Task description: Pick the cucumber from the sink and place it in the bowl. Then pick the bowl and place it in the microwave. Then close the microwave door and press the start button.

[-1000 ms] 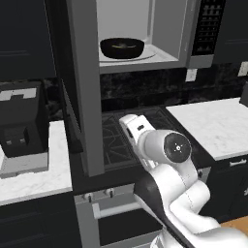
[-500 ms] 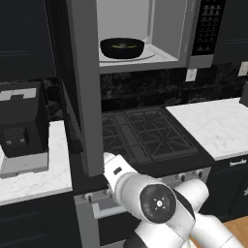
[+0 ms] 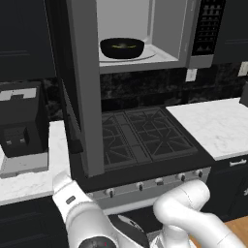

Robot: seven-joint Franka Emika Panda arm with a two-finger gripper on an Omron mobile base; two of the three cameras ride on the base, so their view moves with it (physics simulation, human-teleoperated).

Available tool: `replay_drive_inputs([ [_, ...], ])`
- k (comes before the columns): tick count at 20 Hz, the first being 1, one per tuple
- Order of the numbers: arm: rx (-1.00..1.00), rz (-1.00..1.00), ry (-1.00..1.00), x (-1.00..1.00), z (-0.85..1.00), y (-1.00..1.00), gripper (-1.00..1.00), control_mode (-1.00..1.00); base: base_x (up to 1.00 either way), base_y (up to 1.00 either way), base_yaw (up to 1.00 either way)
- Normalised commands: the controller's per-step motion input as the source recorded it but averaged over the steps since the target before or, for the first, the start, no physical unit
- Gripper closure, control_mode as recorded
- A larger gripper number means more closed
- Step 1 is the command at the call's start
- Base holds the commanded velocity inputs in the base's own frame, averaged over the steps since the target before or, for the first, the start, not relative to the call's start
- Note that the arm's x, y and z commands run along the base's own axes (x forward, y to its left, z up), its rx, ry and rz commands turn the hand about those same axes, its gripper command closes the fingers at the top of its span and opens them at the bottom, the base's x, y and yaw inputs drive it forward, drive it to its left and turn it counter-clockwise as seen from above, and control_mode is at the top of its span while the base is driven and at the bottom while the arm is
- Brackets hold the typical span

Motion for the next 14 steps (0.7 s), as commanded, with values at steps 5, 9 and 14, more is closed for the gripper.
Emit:
replay_drive_inputs([
  [5, 0.00, -0.18, -0.07, 0.14, 0.59, 0.86, -1.00, -1.00, 0.00, 0.00, 0.00],
  [9, 0.00, -0.21, -0.07, 0.22, 0.96, 0.17, -1.00, -1.00, 0.00, 0.00, 0.00],
  [14, 0.00, -0.24, -0.09, 0.23, 0.84, -0.01, -1.00, -1.00, 0.00, 0.00, 0.00],
])
